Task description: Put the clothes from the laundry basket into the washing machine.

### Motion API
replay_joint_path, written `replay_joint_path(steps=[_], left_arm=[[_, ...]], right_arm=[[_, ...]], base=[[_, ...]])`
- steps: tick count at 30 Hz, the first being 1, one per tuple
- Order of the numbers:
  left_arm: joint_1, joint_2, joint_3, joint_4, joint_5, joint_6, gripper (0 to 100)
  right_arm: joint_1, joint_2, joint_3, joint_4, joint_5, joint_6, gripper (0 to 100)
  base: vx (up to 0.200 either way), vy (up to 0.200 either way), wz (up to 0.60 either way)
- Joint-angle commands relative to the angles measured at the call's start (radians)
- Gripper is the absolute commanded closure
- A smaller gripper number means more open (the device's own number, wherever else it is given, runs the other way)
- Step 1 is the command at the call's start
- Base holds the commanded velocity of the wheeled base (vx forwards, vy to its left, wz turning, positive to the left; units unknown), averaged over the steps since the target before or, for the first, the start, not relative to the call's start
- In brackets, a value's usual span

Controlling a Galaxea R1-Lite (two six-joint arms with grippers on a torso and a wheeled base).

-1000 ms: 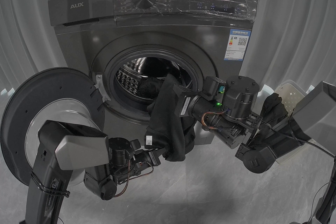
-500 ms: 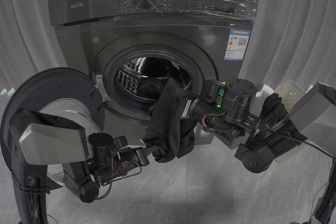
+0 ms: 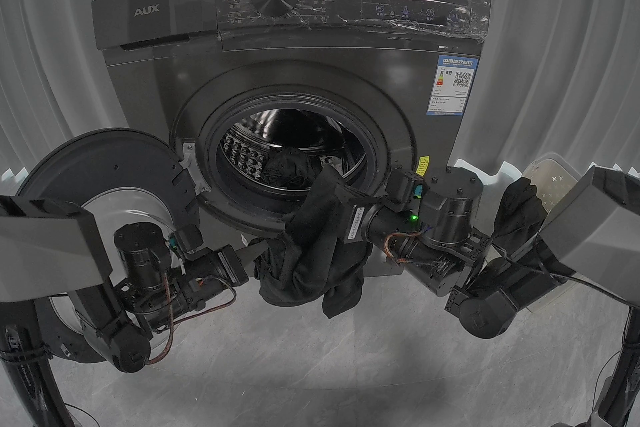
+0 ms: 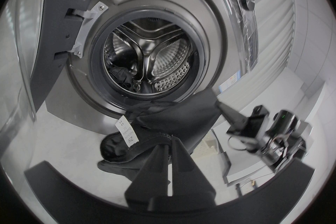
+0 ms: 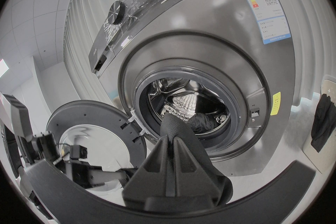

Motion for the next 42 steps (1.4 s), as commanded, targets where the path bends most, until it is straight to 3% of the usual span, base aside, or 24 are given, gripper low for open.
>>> replay_joint_path(steps=[1,3,10,11,21,22,28,32,42], left_arm=[[0.024,-0.113,0.007,-0.003,-0.036,-0.081,100],[0.026,-0.142,0.01,-0.003,-0.05,-0.107,100],[0.031,-0.211,0.018,-0.003,-0.073,-0.141,100],[0.029,-0.246,0.017,-0.003,-0.076,-0.175,100],[0.02,-0.279,0.004,-0.003,-0.074,-0.186,100],[0.02,-0.28,0.004,-0.003,-0.074,-0.186,100],[0.017,-0.298,-0.013,-0.001,-0.074,-0.193,100],[0.009,-0.318,-0.028,-0.001,-0.076,-0.226,100],[0.005,-0.326,-0.039,-0.001,-0.076,-0.227,100]], right_arm=[[-0.001,0.012,0.027,-0.002,-0.001,-0.001,100],[-0.001,0.012,0.034,-0.002,-0.001,-0.001,100],[0.003,0.016,0.056,-0.004,0.002,-0.002,100],[0.006,0.016,0.056,-0.004,0.002,-0.002,100],[0.016,0.022,0.091,-0.004,0.002,-0.004,100],[0.016,0.024,0.091,-0.004,0.002,-0.004,0],[0.022,0.031,0.091,-0.031,0.004,-0.007,0],[0.029,0.033,0.107,-0.028,0.005,-0.008,0],[0.029,0.058,0.113,-0.031,0.004,-0.022,0]], base=[[0.0,0.0,0.0],[0.0,0.0,0.0],[0.0,0.0,0.0],[0.0,0.0,0.0],[0.0,0.0,0.0],[0.0,0.0,0.0],[0.0,0.0,0.0],[0.0,0.0,0.0],[0.0,0.0,0.0]])
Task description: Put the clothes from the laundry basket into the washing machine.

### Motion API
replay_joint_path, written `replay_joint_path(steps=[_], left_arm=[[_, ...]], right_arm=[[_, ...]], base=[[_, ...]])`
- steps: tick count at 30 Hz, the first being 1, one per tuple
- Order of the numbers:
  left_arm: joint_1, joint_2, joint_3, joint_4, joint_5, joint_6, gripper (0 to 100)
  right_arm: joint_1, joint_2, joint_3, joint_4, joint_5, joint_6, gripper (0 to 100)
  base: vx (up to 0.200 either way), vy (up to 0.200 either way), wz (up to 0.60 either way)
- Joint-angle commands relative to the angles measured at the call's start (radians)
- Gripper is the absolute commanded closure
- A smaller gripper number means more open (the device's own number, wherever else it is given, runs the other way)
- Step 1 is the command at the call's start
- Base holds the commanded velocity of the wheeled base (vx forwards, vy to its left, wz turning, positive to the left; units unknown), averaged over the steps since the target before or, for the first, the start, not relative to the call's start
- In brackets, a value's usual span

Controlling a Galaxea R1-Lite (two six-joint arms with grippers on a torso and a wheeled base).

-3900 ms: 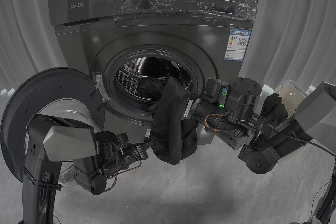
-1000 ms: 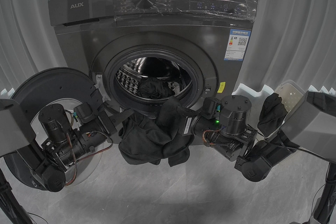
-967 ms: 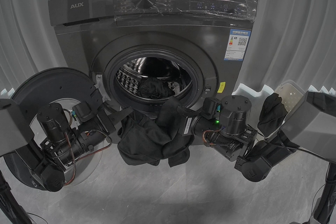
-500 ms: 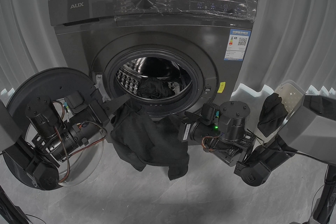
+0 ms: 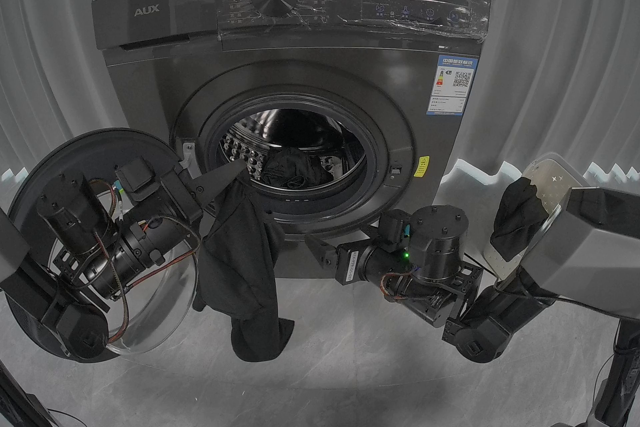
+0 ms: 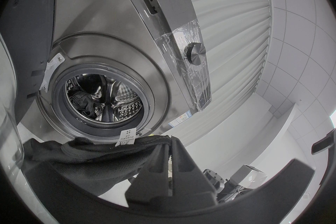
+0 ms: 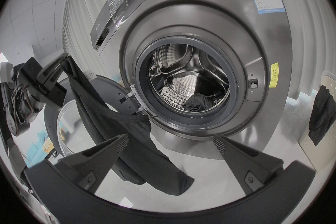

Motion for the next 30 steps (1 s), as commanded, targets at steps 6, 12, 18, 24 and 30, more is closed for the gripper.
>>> replay_joint_path(steps=[6,12,18,24,30], left_arm=[[-0.028,-0.032,-0.002,-0.001,-0.029,0.001,100],[-0.038,-0.039,0.011,-0.001,-0.068,0.009,100],[-0.041,-0.095,0.012,0.0,-0.109,0.001,100],[-0.043,-0.102,0.018,0.0,-0.114,0.0,100],[-0.041,-0.093,0.018,-0.001,-0.114,0.001,100]], right_arm=[[-0.012,0.034,-0.001,-0.007,0.001,-0.025,0],[-0.02,0.034,0.007,-0.016,0.012,-0.027,0],[-0.026,0.043,0.024,-0.017,0.043,-0.035,0],[-0.023,0.092,0.037,-0.1,0.096,-0.067,0],[-0.012,0.133,0.017,-0.155,0.126,-0.075,0]], base=[[0.0,0.0,0.0],[0.0,0.0,0.0],[0.0,0.0,0.0],[0.0,0.0,0.0],[0.0,0.0,0.0]])
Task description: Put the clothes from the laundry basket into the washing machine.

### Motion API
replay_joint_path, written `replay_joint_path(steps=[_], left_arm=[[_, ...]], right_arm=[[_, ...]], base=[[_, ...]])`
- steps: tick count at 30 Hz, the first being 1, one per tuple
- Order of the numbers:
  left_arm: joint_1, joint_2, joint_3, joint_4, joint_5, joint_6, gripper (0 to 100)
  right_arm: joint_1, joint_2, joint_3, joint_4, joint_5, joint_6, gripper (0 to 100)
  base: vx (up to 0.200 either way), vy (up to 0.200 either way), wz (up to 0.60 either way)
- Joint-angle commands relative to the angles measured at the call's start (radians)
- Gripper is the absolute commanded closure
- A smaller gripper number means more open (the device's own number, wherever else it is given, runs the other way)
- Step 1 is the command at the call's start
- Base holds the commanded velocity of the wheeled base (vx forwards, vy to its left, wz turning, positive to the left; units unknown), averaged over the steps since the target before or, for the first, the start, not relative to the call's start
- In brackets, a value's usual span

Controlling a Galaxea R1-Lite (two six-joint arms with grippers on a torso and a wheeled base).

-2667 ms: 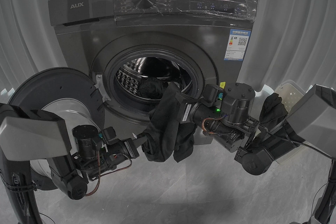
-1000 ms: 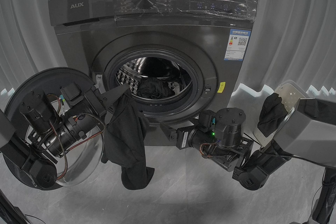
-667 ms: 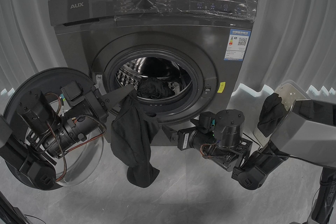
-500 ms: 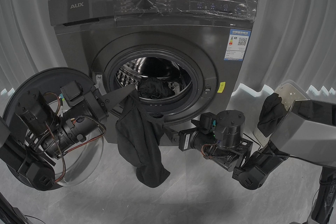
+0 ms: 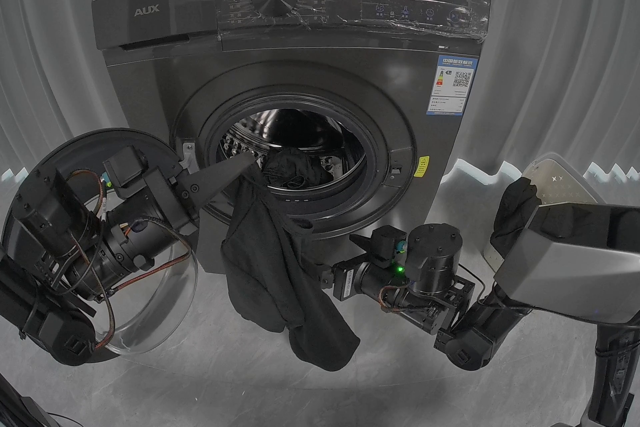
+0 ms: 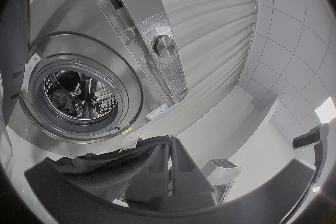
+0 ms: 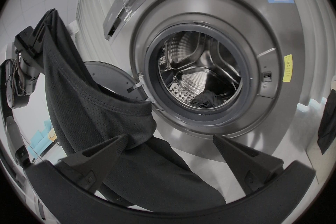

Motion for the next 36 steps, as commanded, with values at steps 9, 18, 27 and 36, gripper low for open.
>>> replay_joint_path(steps=[9,18,27,36], left_arm=[[-0.002,0.021,0.001,0.0,0.0,0.0,100],[-0.002,0.022,0.0,0.0,0.0,0.0,100],[0.01,0.044,0.001,-0.001,0.001,0.002,100],[0.021,0.065,0.003,0.002,0.009,0.01,100]], right_arm=[[0.034,0.044,-0.01,-0.077,0.083,0.003,0],[0.055,0.096,-0.075,-0.092,0.081,0.006,100],[0.031,0.101,-0.093,-0.117,0.041,-0.008,100],[-0.04,-0.088,0.001,-0.083,0.01,-0.043,100]], base=[[0.0,0.0,0.0],[0.0,0.0,0.0],[0.0,0.0,0.0],[0.0,0.0,0.0]])
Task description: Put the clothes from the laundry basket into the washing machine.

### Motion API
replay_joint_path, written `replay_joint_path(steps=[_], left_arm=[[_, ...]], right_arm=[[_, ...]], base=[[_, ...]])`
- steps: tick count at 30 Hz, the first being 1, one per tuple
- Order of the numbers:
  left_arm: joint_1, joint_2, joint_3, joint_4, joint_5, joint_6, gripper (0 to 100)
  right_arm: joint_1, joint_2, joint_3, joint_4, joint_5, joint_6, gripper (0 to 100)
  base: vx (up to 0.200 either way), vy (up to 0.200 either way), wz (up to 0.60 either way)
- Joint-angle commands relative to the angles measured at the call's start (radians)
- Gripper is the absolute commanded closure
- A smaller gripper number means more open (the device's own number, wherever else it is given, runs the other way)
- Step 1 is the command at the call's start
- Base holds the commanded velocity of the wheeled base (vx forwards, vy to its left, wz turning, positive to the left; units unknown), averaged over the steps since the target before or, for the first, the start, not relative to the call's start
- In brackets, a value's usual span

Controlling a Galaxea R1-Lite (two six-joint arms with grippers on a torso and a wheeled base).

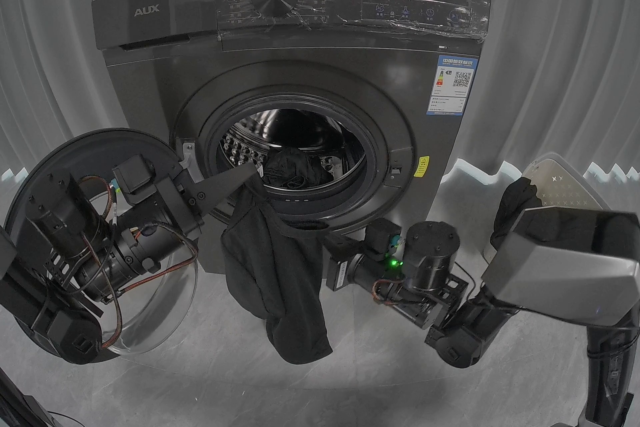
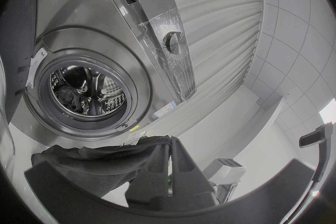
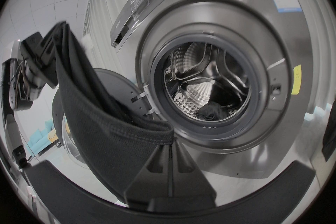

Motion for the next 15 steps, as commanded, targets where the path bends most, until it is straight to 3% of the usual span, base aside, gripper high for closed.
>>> replay_joint_path(steps=[1,6,7,10,15], left_arm=[[0.004,0.022,0.001,0.002,0.005,0.001,100],[0.009,0.036,-0.002,0.003,0.006,0.02,100],[0.02,0.039,0.001,0.003,0.006,0.047,100],[0.027,0.045,-0.002,0.003,0.009,0.074,100],[0.03,0.031,-0.002,0.003,0.009,0.078,100]], right_arm=[[-0.038,-0.158,0.065,0.025,-0.003,-0.011,100],[-0.039,-0.252,0.117,0.047,-0.003,-0.025,100],[-0.047,-0.285,0.136,0.051,-0.005,-0.037,100],[-0.058,-0.316,0.149,0.051,-0.003,-0.046,100],[-0.07,-0.433,0.222,0.04,-0.002,-0.052,100]], base=[[0.0,0.0,0.0],[0.0,0.0,0.0],[0.0,0.0,0.0],[0.0,0.0,0.0],[0.0,0.0,0.0]])
